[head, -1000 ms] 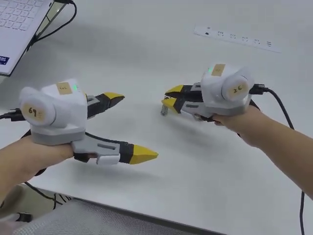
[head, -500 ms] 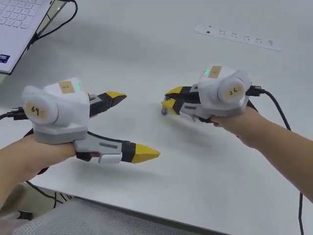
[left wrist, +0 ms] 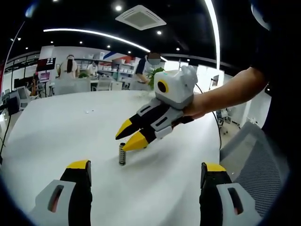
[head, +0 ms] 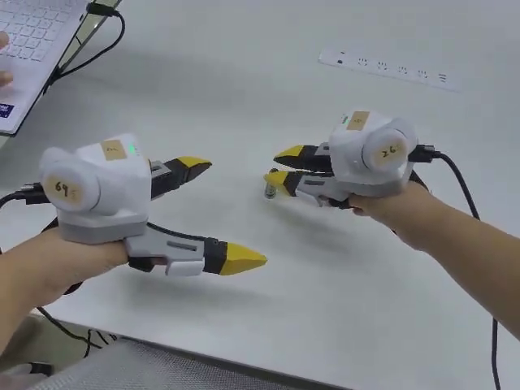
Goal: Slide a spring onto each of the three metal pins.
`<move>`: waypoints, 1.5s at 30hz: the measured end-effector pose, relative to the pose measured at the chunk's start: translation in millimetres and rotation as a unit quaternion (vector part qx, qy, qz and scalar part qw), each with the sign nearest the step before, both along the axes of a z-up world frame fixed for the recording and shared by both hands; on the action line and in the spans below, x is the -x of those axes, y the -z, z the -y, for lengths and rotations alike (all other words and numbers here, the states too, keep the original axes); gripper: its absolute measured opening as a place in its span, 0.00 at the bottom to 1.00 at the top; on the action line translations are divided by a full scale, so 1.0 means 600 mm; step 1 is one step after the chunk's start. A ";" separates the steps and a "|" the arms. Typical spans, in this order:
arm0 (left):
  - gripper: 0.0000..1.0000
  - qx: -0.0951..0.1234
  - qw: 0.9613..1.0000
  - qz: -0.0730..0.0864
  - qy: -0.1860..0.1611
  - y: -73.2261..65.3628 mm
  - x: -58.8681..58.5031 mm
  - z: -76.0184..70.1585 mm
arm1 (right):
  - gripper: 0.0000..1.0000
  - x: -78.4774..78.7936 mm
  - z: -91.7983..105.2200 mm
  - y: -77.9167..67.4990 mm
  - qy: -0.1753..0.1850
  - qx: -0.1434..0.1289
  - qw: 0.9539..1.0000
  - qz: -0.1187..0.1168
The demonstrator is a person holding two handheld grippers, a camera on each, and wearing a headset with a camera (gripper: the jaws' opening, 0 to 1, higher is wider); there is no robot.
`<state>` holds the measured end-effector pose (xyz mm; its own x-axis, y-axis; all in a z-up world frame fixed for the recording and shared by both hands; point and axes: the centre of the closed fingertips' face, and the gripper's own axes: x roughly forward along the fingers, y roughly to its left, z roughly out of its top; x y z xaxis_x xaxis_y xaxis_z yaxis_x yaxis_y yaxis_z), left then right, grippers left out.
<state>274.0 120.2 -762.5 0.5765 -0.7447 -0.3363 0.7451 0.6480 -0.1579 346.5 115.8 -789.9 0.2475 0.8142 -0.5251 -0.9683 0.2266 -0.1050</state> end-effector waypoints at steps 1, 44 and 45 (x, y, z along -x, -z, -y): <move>0.94 0.000 1.000 0.001 0.001 -0.002 -0.001 0.003 | 0.18 0.000 0.003 -0.003 0.002 -0.002 1.000 -0.001; 0.98 0.008 0.999 0.021 0.031 -0.032 -0.011 0.059 | 0.68 0.068 0.197 -0.079 0.120 -0.156 0.978 -0.060; 0.98 0.009 0.999 0.020 0.032 -0.032 -0.010 0.059 | 0.69 0.069 0.201 -0.080 0.121 -0.159 0.978 -0.060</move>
